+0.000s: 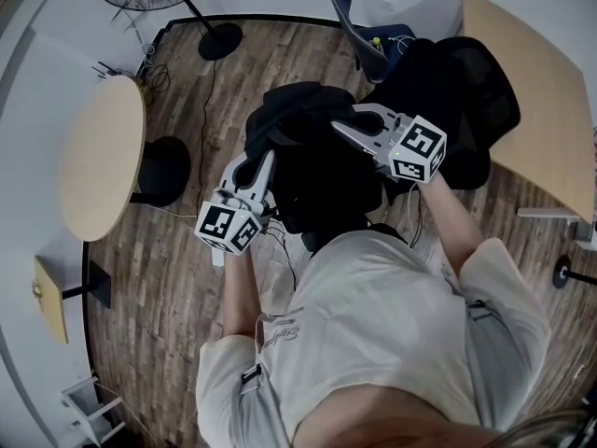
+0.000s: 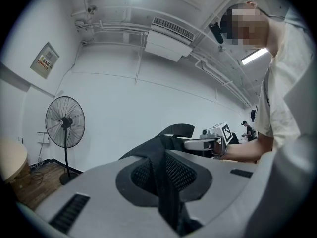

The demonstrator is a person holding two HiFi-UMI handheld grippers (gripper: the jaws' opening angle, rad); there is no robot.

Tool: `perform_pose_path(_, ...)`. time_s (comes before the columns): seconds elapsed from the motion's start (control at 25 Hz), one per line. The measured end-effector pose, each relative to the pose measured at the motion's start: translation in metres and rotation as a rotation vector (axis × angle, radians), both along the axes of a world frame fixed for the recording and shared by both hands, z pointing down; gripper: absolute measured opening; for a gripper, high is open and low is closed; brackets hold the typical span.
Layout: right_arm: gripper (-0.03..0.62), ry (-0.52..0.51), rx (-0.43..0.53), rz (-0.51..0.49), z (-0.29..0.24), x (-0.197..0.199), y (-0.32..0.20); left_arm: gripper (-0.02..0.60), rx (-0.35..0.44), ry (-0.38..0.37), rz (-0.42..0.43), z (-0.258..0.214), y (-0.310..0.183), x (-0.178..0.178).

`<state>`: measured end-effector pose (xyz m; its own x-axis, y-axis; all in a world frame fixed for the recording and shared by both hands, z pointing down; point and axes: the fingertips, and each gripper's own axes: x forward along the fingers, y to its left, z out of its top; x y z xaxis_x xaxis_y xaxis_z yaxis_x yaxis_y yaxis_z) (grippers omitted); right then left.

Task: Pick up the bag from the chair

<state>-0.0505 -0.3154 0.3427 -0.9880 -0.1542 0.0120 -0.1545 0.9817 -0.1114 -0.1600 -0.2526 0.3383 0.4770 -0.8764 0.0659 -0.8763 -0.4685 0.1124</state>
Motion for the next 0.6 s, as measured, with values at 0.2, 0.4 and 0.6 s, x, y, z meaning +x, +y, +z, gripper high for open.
perform_pose_path(0.2,0.028,0.013,0.007,-0.012,0.003,0.0,-0.001,0.046,-0.009,0.001,-0.007,0.002,-0.003,-0.001)
perform_pose_path(0.4,0.028,0.022,-0.011,-0.018,0.012,0.001,-0.002,0.046,-0.031,0.007,-0.01,0.012,-0.004,0.001)
perform_pose_path(0.6,0.028,0.03,-0.026,-0.026,0.019,0.003,-0.004,0.046,-0.046,0.014,-0.015,0.019,-0.006,0.002)
